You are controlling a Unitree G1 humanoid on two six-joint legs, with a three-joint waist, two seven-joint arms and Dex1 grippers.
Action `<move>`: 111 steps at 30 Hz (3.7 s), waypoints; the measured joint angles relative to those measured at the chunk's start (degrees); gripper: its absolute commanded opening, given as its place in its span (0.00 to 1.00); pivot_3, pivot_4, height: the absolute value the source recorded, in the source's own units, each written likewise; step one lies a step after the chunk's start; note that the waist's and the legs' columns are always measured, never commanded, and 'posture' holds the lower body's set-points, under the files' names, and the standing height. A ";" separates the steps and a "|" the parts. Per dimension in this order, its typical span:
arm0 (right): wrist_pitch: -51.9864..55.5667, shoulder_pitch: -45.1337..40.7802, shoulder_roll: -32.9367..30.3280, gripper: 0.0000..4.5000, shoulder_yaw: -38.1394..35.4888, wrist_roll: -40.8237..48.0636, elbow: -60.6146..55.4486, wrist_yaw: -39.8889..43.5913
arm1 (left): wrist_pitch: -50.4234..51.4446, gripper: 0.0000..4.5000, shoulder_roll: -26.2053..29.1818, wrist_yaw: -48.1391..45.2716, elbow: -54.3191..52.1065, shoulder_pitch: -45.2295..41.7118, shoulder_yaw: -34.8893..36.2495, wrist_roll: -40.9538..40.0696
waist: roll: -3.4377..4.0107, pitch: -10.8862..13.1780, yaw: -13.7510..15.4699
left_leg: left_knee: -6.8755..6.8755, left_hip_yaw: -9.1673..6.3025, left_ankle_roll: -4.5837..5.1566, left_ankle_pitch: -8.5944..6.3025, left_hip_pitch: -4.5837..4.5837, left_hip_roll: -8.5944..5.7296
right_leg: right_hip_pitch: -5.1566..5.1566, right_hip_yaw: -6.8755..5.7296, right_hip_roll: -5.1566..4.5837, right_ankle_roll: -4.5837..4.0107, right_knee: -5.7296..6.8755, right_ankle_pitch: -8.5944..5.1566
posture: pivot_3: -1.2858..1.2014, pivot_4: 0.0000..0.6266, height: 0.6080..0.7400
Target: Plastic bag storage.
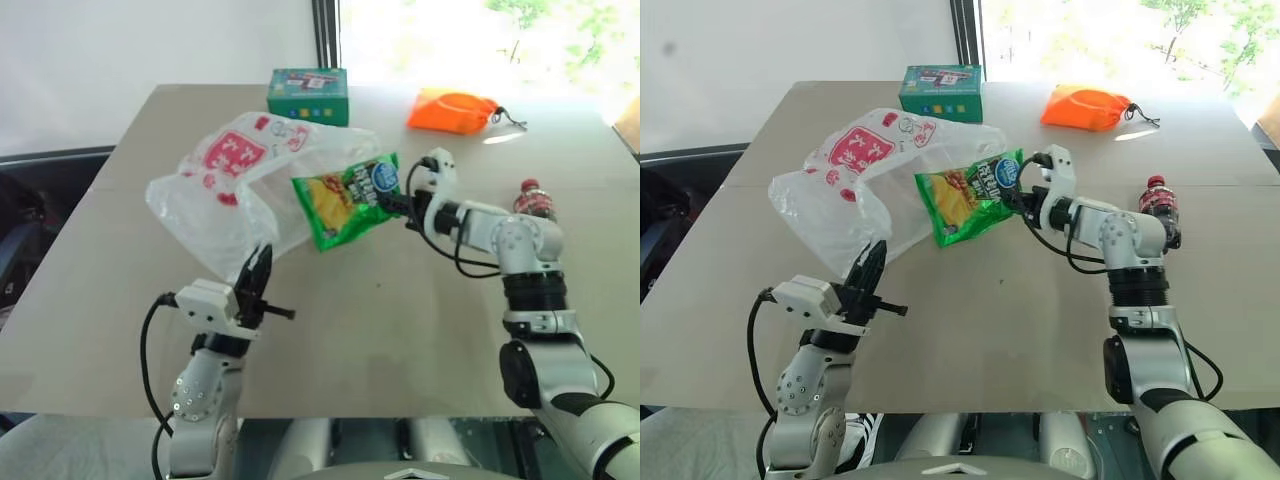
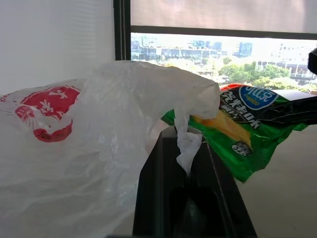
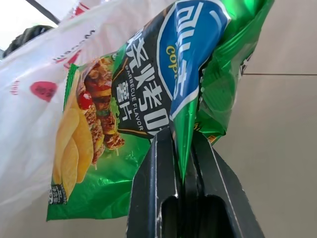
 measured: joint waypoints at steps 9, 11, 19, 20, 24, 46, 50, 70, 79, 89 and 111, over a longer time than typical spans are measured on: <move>-4.10 -8.73 13.77 0.01 6.56 -5.52 6.20 -0.92 | -0.24 0.00 2.32 -3.50 2.44 -5.01 -3.53 1.50 | 0.03 0.01 -0.59 | -0.04 -0.01 -0.01 0.00 0.03 0.02 | -0.03 -0.03 0.22 0.00 0.03 0.00 | 0.52 0.24 1.00; -4.23 -9.29 16.57 0.01 6.83 -5.20 10.06 -1.18 | -0.56 0.00 2.99 -4.71 3.17 -5.66 -4.11 1.48 | 0.02 0.01 -0.53 | -0.03 -0.01 -0.01 0.01 0.02 -0.01 | -0.02 -0.03 0.18 0.00 0.03 0.00 | 0.52 0.24 1.00; -5.39 -12.42 17.38 0.01 -7.90 5.19 26.14 -9.49 | -2.11 0.00 3.84 -7.17 3.58 -5.69 -5.80 1.39 | 0.05 0.03 -0.52 | -0.07 -0.02 -0.03 0.02 0.01 -0.01 | -0.07 -0.03 0.19 -0.01 0.06 0.00 | 0.52 0.24 1.00; -6.85 -13.98 17.60 0.01 -9.79 6.78 28.21 -10.18 | -2.13 0.00 3.79 -7.32 3.58 -5.63 -6.16 1.32 | 0.07 0.04 -0.88 | -0.09 0.00 -0.04 0.02 0.01 0.00 | -0.10 -0.02 0.21 -0.01 0.08 0.00 | 0.52 0.24 1.00; -11.79 -19.22 18.20 0.01 -16.46 12.60 32.87 -12.54 | -2.21 0.00 3.78 -8.24 3.55 -5.08 -7.52 0.71 | 0.08 0.04 -1.59 | -0.10 0.08 -0.04 0.02 0.02 0.02 | -0.13 0.06 0.22 -0.01 0.13 0.00 | 0.52 0.24 1.00; 3.86 9.35 13.50 0.01 -19.42 37.58 -22.37 -43.56 | 1.56 0.00 5.83 -9.22 -0.80 -7.94 -5.96 -4.86 | 0.09 0.04 -1.80 | -0.04 0.32 0.19 -0.07 0.01 0.11 | -0.33 0.33 0.31 -0.01 0.52 -0.01 | 0.52 0.24 1.00; 1.37 10.29 13.39 0.01 -15.44 34.80 -25.30 -42.87 | 1.84 0.00 6.06 -9.34 -0.87 -7.30 -5.07 -5.35 | 0.09 0.04 -1.77 | 0.15 0.37 0.28 -0.12 0.15 0.11 | -0.31 0.41 0.42 -0.01 0.82 -0.01 | 0.52 0.24 1.00; -27.00 8.20 4.96 0.99 2.18 1.32 -2.22 -11.42 | 1.47 0.00 4.18 -10.16 3.31 -8.13 -4.91 -5.86 | 0.08 0.04 -1.01 | 0.18 0.31 0.00 0.05 0.04 0.13 | -0.29 0.41 0.46 -0.03 0.65 0.00 | 0.52 0.24 1.00; -33.22 25.76 -13.08 0.99 5.91 -2.76 -32.83 11.44 | 1.62 0.00 3.41 -9.72 4.19 -8.80 -4.76 -5.95 | 0.05 0.07 -1.40 | 0.17 0.26 0.27 -0.11 0.14 0.25 | -0.25 0.40 0.56 -0.02 0.66 0.00 | 0.52 0.24 1.00; -38.12 32.23 -11.50 0.99 -4.22 -3.26 -37.53 4.17 | 2.56 0.00 2.79 -9.35 4.17 -10.49 -5.73 -5.84 | -0.03 0.15 -0.19 | 0.26 0.23 0.25 -0.10 0.25 0.17 | -0.14 0.42 0.52 -0.02 0.80 0.00 | 0.52 0.24 1.00; -25.25 27.83 -15.60 0.69 -10.77 -21.64 -14.14 -12.38 | 1.25 0.00 1.41 -8.10 4.97 -10.47 -6.95 -4.50 | -0.10 0.14 0.18 | 0.24 0.23 0.21 -0.07 0.31 0.14 | 0.08 0.35 0.50 -0.02 0.55 0.00 | 0.52 0.24 1.00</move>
